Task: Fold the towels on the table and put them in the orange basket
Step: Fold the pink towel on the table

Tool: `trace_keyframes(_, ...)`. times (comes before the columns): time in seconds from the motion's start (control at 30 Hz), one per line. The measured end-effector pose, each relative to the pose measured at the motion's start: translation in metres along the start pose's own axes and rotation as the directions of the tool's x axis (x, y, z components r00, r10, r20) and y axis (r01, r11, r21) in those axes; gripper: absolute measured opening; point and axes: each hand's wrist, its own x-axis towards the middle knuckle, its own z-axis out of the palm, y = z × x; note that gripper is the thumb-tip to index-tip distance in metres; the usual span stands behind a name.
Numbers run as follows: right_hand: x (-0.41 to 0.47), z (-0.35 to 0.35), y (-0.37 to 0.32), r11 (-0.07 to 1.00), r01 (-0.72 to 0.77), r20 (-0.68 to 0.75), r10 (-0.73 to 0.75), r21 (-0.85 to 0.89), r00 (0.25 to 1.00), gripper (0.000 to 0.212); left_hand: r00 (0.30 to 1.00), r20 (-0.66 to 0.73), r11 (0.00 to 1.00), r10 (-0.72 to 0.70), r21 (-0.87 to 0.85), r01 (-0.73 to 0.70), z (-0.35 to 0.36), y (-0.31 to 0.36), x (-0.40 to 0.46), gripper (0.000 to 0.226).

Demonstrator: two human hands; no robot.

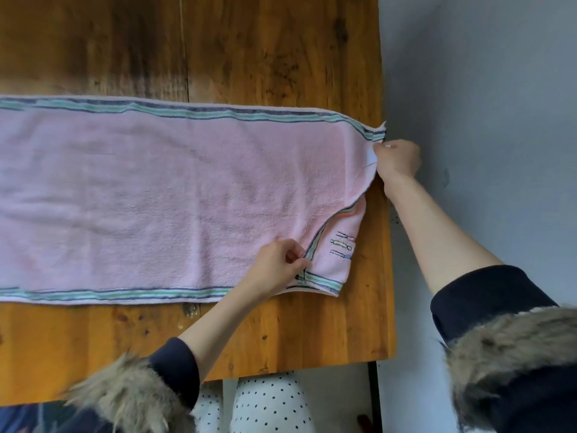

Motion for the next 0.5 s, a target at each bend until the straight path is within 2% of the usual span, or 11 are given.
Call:
trace_keyframes(0.2, -0.042, 0.001, -0.031, 0.977, 0.214, 0.024, -0.213, -0.004, 0.977, 0.018, 0.999, -0.020, 0.995, -0.039, -0.096, 0.037, -0.029, -0.007, -0.023, 0.022)
trace_keyframes(0.37, -0.098, 0.011, -0.072, 0.923, 0.385, 0.070, -0.384, -0.004, 0.921, 0.017, 0.997, -0.082, 0.987, -0.010, -0.158, -0.003, -0.070, -0.013, -0.054, 0.007)
trace_keyframes(0.5, -0.151, 0.032, -0.111, 0.875, 0.484, 0.094, -0.484, 0.016, 0.870, 0.019, 0.991, -0.137, 0.987, -0.004, -0.162, -0.018, -0.126, -0.027, -0.079, 0.019)
